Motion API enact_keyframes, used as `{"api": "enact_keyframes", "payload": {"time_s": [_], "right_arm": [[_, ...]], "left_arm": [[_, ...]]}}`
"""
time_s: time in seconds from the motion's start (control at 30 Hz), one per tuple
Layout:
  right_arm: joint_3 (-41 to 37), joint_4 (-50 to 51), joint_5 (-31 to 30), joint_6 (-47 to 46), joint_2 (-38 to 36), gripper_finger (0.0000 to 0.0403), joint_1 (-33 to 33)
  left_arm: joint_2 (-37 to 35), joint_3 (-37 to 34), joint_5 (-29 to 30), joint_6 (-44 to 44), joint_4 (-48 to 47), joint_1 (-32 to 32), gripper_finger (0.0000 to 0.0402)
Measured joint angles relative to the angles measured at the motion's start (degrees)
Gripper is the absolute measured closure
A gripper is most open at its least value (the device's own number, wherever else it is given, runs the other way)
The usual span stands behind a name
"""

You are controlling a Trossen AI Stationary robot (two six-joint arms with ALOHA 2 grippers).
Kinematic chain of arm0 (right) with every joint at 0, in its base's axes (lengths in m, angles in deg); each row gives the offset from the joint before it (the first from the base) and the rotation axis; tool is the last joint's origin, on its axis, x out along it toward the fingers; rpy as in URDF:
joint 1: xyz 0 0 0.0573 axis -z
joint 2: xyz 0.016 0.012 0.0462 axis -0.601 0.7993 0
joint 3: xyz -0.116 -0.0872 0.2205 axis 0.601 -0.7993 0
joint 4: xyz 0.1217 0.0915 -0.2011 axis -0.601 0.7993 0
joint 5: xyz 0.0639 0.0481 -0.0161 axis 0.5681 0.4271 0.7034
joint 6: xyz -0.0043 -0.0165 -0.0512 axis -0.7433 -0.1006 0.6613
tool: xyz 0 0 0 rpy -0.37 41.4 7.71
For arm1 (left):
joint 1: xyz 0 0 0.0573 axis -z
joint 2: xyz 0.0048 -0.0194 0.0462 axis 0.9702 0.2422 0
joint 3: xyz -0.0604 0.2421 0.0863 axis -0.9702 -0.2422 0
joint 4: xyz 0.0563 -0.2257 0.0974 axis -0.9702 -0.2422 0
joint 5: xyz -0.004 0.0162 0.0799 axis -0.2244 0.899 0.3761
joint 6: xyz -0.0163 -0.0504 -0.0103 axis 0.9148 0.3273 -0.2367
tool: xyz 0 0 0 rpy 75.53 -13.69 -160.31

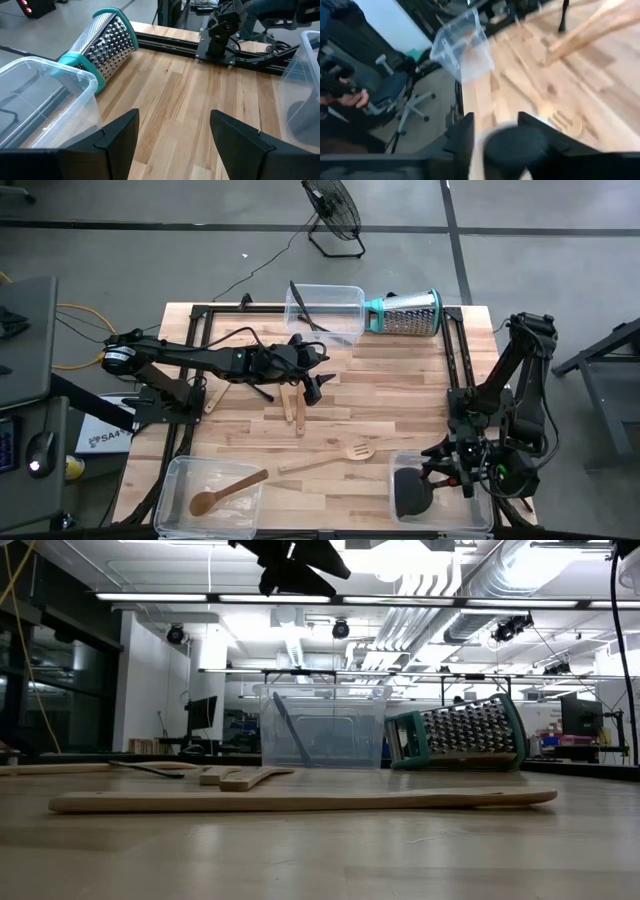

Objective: Pick & Place Kitchen Items
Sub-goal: Put the black spatula into the bottom right transparent bin, then put the black table knife into the top transparent bin

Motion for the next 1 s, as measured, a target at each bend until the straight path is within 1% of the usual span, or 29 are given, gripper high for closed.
{"api": "enact_keyframes", "payload": {"time_s": [0.1, 0.2, 0.3, 0.4, 0.47, 0.77, 0.87, 1.0], "right_arm": [[0.0, 2.1, 5.1, -3.6, -0.6, 0.022, 0.0], [0.0, 5.0, 11.2, -7.2, -1.4, 0.0209, 0.0], [0.0, 7.8, 16.5, -9.6, -2.5, 0.021, 0.0], [0.0, 10.0, 19.7, -9.8, -4.1, 0.0214, 0.0], [0.0, 10.7, 22.1, -9.8, -5.8, 0.0216, 0.0], [0.0, 14.8, 36.7, -10.0, -14.3, 0.0216, 0.0], [0.0, 17.0, 38.7, -9.6, -17.2, 0.0216, 0.0], [0.0, 20.5, 38.3, -7.0, -20.8, 0.0216, 0.0]], "left_arm": [[0.0, 0.0, 0.0, 0.0, 0.0, 0.0, 0.016], [0.0, 0.0, 0.0, 0.0, 0.0, 0.0, 0.016], [0.0, 0.0, 0.0, 0.0, 0.0, 0.0, 0.016], [0.0, 0.0, 0.0, 0.0, 0.0, 0.0, 0.016], [0.0, 0.0, 0.0, 0.0, 0.0, 0.0, 0.016], [0.0, 0.0, 0.0, 0.0, -0.3, 0.0, 0.016], [0.0, 0.0, 0.0, 0.0, -0.5, 0.0, 0.016], [0.0, 0.0, 0.0, 0.0, -0.5, 0.0, 0.016]]}}
